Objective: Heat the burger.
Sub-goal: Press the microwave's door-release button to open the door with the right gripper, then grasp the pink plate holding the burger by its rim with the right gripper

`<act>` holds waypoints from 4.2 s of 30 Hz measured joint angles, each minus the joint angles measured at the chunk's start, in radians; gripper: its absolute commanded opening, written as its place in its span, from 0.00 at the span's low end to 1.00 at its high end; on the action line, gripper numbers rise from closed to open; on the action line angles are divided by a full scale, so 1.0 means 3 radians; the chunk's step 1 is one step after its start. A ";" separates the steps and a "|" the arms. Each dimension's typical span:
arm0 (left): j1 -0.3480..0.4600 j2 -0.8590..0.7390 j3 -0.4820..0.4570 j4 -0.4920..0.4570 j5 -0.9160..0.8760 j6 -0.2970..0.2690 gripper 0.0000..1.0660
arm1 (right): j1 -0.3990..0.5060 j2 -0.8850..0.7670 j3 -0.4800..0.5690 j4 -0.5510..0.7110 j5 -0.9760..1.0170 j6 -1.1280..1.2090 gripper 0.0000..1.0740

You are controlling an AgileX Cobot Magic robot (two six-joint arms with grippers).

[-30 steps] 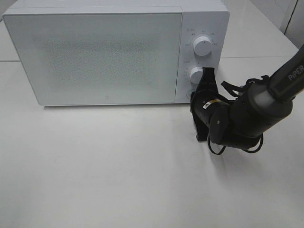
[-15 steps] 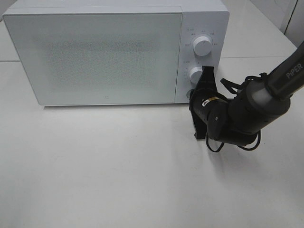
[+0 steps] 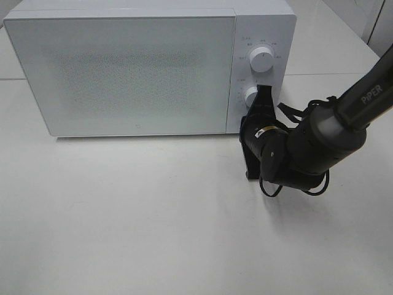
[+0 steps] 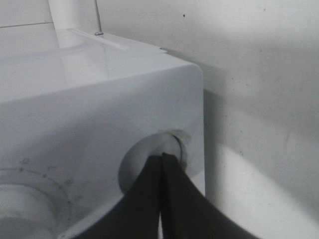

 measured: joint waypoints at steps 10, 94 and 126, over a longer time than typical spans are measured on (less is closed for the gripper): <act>0.0000 0.0000 0.0000 0.0000 0.0000 0.0000 0.94 | 0.0030 0.0020 -0.0037 0.0137 -0.0007 -0.0027 0.00; 0.0000 0.0000 0.0000 0.0000 0.0000 0.0000 0.94 | 0.0057 -0.0360 0.0267 0.0313 0.0350 -0.0813 0.00; 0.0000 0.0000 0.0000 0.0000 0.0000 0.0000 0.94 | -0.0007 -0.1890 0.0580 -0.0043 0.3023 -0.3923 0.00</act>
